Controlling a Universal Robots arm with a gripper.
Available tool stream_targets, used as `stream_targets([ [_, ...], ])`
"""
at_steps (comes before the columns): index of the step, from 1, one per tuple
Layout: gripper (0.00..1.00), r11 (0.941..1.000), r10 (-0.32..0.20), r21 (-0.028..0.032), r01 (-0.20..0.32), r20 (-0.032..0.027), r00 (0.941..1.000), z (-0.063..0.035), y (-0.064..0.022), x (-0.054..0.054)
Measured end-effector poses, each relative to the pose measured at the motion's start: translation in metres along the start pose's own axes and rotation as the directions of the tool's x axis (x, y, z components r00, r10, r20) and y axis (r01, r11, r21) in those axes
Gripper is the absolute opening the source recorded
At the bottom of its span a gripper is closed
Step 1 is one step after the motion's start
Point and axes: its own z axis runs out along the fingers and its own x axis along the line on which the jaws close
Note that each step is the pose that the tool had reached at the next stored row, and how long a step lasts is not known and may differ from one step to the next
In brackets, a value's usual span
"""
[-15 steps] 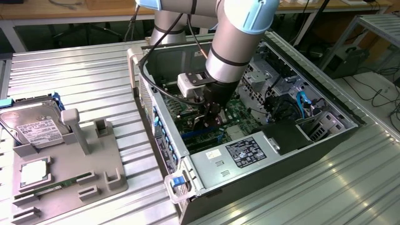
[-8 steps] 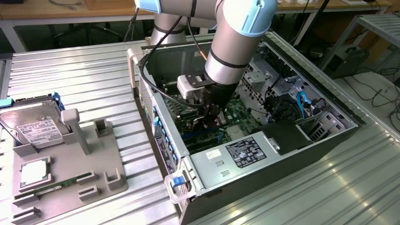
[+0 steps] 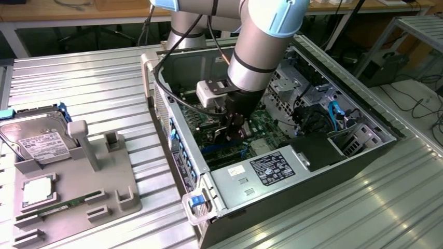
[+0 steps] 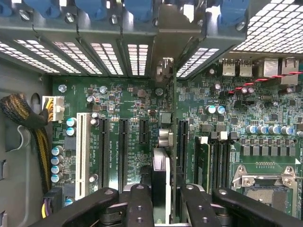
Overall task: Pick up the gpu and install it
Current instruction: 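Insert the gpu into the slot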
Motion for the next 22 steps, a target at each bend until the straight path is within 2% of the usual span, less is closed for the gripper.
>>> stream_targets([
  [1, 0.28, 1.0, 0.0, -0.0001, 0.0, -0.0003, 1.0, -0.0022, 0.0001, -0.0001],
  [15, 0.28, 1.0, 0.005, -0.0001, -0.005, -0.0003, 1.0, -0.0024, 0.0002, 0.0005],
  [22, 0.28, 1.0, 0.005, -0.0001, -0.005, -0.0003, 1.0, -0.0026, -0.0028, 0.0006],
])
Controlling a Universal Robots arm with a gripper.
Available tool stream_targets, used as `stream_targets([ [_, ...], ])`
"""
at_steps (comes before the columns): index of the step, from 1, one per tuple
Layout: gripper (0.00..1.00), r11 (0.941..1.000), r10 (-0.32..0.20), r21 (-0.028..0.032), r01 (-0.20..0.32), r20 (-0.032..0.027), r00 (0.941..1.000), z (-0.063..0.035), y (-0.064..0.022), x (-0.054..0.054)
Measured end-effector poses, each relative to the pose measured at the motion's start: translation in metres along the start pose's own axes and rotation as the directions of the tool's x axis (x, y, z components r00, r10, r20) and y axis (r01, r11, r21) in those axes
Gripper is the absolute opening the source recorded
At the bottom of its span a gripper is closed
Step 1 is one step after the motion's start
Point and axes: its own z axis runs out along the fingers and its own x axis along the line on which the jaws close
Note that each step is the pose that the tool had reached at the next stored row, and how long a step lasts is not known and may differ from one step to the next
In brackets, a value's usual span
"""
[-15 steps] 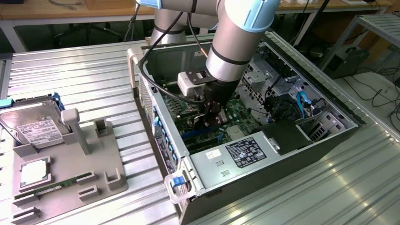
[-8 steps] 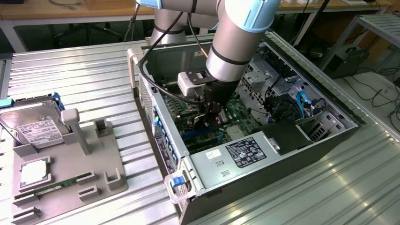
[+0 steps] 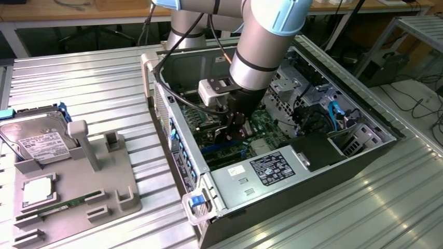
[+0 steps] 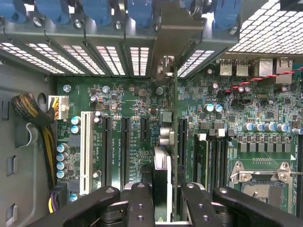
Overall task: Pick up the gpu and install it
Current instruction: 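Insert the gpu into the slot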
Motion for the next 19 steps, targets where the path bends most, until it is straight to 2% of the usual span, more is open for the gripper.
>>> stream_targets([
  [19, 0.28, 1.0, 0.005, 0.0002, -0.005, 0.0003, 1.0, -0.0002, -0.0021, 0.0005],
])
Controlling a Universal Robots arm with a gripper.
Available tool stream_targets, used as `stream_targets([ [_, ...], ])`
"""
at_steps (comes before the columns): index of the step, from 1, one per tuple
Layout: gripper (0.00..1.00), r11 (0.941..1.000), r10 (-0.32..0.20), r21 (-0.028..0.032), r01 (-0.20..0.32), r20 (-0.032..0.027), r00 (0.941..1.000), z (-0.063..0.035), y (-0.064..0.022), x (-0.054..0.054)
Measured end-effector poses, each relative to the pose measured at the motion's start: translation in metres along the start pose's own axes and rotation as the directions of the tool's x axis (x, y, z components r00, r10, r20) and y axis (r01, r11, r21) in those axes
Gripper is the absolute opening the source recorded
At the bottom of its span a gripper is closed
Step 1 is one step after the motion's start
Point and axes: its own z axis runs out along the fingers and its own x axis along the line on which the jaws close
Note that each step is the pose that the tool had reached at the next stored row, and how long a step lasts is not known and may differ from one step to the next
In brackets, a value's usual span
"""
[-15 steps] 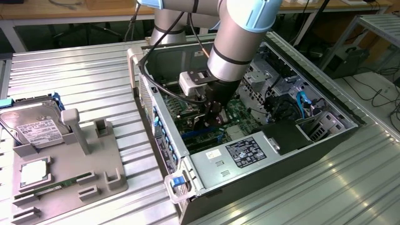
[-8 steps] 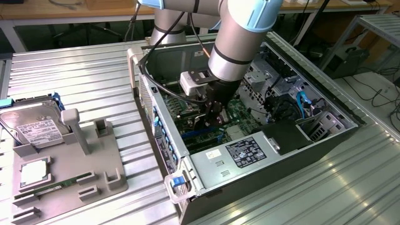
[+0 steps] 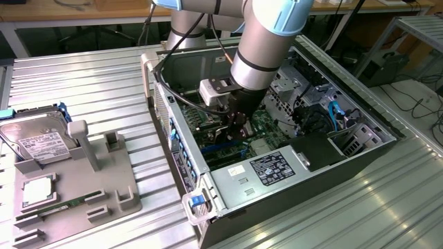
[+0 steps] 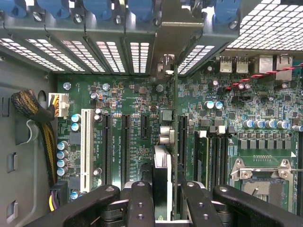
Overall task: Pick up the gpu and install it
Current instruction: 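Insert the gpu into the slot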
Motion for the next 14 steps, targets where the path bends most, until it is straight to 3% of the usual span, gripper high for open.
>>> stream_targets([
  [14, 0.28, 1.0, 0.0, 0.0, 0.0, -0.0001, 1.0, 0.0064, -0.0003, 0.0003],
])
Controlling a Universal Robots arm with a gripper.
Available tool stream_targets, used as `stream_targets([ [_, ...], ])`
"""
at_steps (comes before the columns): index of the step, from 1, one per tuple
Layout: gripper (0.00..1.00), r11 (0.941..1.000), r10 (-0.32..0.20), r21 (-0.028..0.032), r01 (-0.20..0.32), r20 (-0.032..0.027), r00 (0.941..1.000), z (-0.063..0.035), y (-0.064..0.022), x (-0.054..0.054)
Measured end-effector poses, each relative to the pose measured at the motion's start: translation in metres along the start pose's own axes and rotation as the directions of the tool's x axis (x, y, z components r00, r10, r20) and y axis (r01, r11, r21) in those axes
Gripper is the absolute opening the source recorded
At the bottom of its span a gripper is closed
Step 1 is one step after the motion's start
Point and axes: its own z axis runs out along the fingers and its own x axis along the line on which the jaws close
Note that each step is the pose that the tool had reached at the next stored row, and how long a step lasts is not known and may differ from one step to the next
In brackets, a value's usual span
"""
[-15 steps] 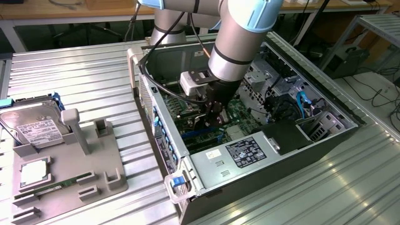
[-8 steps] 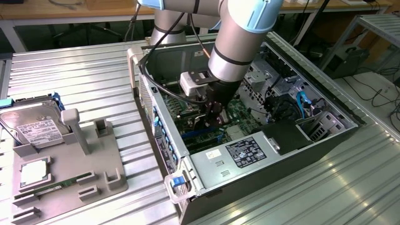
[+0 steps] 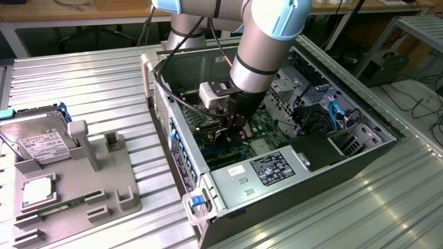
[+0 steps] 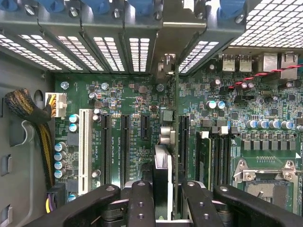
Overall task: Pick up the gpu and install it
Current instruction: 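Insert the gpu into the slot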
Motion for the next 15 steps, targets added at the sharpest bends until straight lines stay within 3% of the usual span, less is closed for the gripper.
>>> stream_targets([
  [15, 0.28, 1.0, 0.0, 0.0001, 0.0, 0.0002, 1.0, -0.0023, -0.0022, -0.0001],
])
